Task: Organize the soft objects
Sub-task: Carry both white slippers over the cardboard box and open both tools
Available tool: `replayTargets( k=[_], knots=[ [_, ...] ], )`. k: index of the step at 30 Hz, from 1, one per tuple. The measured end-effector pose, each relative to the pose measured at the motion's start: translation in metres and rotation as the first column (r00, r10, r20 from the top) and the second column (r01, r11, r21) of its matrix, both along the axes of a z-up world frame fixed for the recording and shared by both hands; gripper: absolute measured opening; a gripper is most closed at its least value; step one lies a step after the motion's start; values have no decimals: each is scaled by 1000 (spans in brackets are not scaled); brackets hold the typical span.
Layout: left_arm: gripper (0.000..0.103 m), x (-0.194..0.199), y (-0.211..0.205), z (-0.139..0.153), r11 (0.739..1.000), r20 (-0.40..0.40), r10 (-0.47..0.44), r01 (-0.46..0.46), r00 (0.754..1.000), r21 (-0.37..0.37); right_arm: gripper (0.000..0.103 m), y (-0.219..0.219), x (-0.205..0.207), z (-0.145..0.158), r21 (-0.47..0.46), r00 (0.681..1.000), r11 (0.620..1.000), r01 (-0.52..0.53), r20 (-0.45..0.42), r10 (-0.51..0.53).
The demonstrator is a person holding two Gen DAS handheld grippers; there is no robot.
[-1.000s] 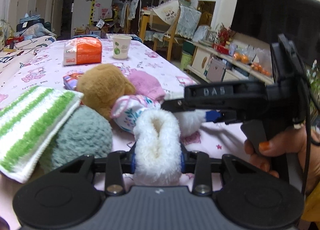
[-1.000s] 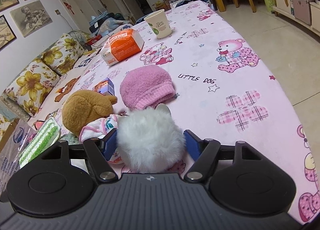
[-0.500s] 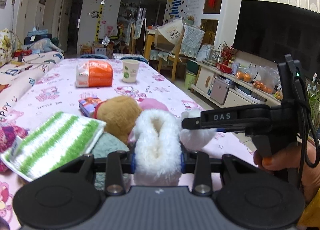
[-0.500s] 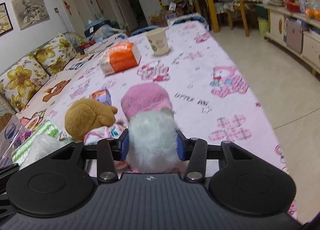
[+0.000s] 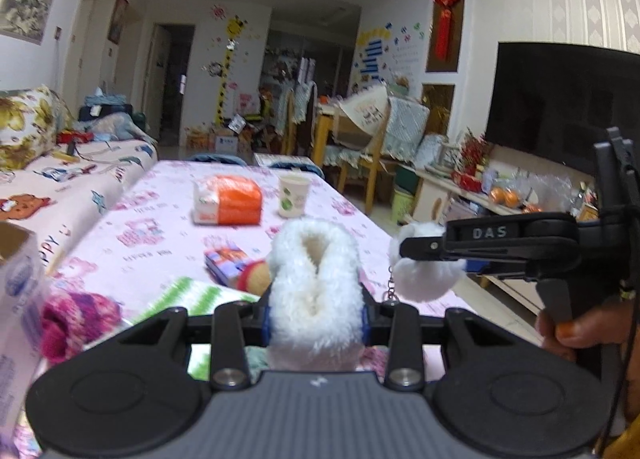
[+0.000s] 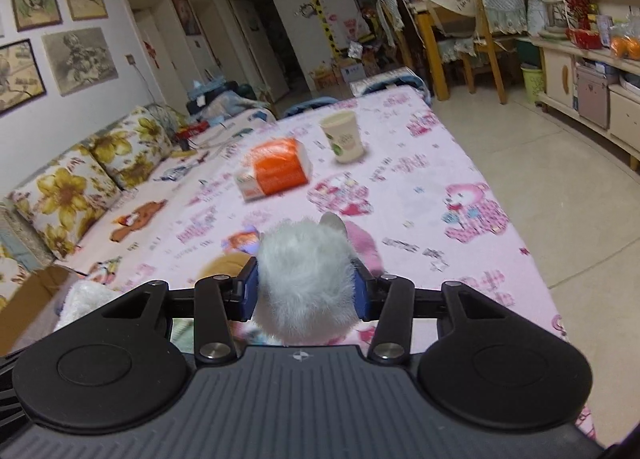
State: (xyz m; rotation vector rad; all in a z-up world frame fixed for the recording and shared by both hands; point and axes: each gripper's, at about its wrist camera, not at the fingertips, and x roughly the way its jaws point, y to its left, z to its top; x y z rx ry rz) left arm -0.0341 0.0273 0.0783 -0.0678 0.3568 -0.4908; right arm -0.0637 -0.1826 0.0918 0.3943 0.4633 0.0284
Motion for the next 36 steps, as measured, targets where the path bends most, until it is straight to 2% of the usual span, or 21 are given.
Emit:
replayTargets(
  k=[10,15,22,26,28,32,36],
  knots=[
    [37,-7,32,16,996,66,87,-85,994,-37,57,22,1,20,87,988,991,-99,129,87],
    [37,-9,47,21,989,82,143,-140,986,-43,57,36,6,25,94,976,983,-159,166,142],
    [37,-10,73,29,964,111,264,-258,958,-69,57,61,21,32,121,950,957,-265,201,238],
    [37,-11,94,34,926,113,374,-363,921,-102,57,78,32,35,116,929,936,-333,212,304],
    [37,-11,104,35,897,103,436,-423,894,-125,57,87,39,35,125,917,921,-368,213,337],
    [37,-13,124,35,826,87,559,-545,825,-145,57,107,54,35,147,890,887,-438,212,405],
    [38,-10,145,34,738,46,669,-655,742,-164,57,118,68,32,200,860,840,-504,206,467]
  ],
)
